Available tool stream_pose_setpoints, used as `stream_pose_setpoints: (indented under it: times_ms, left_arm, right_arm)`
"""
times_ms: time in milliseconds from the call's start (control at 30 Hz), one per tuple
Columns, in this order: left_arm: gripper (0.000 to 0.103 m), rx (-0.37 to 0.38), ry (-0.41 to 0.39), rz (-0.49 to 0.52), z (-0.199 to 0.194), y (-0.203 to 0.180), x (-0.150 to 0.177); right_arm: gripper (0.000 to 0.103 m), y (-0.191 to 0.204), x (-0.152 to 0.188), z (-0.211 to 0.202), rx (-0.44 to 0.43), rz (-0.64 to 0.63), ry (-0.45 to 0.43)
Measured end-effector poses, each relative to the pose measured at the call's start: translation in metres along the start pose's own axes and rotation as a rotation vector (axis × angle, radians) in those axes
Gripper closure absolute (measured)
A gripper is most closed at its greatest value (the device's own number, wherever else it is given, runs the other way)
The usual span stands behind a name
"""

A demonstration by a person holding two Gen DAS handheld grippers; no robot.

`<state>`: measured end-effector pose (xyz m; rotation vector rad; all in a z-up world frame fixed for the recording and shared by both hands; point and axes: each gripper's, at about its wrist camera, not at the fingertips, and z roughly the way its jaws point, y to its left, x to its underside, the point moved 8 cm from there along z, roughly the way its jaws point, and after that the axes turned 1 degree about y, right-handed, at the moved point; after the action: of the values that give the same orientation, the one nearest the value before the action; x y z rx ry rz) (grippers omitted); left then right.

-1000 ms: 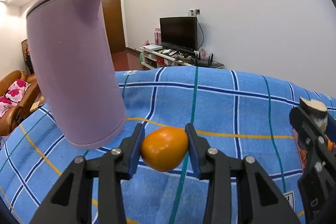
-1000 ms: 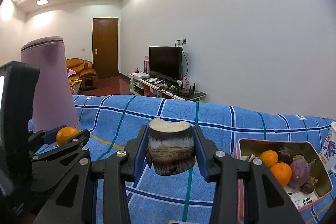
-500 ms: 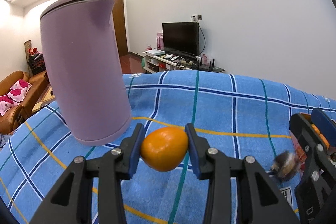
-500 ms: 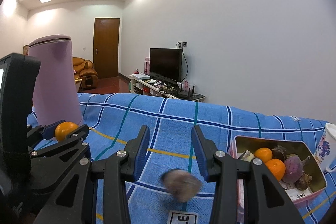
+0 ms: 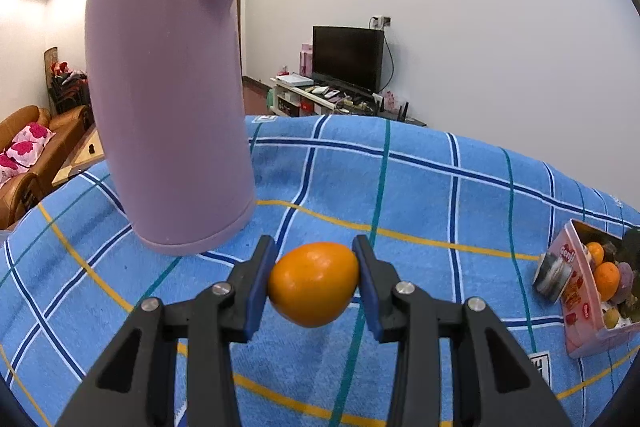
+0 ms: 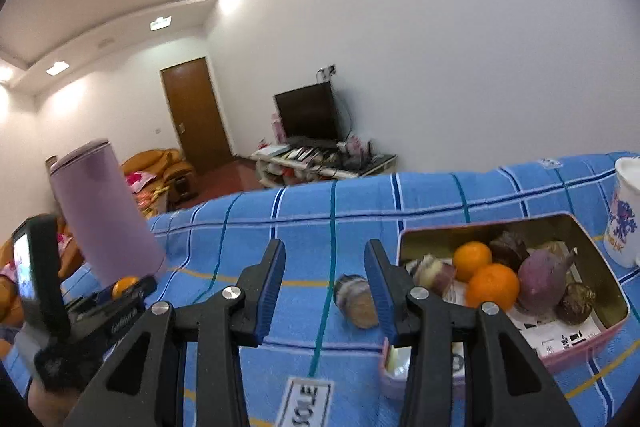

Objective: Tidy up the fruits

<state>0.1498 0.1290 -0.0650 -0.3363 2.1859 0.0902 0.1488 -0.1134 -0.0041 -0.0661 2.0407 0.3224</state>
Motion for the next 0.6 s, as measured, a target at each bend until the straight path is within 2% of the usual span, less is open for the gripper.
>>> stream_pose_setpoints:
  times_ms: [167, 267, 433, 600]
  left_arm:
    - [0.061, 0.006, 0.001, -0.008, -0.001, 0.001, 0.000]
    - [0.061, 0.010, 0.005, -0.011, -0.001, 0.001, -0.001]
    - [0.061, 0.012, 0.007, -0.015, 0.000, 0.002, -0.001]
    - [0.061, 0.016, 0.015, -0.018, 0.002, 0.002, -0.001]
  right_arm:
    - [0.059, -0.001, 0.005, -0.004, -0.040, 0.031, 0.019]
    - [0.059, -0.003, 0.006, 0.005, -0.028, 0.022, 0.046]
    - [0.055, 0.012, 0.023, 0.037, -0.059, -0.013, 0.187]
    - [0.055, 0.021, 0.032, 0.073, 0.027, -0.144, 0.293]
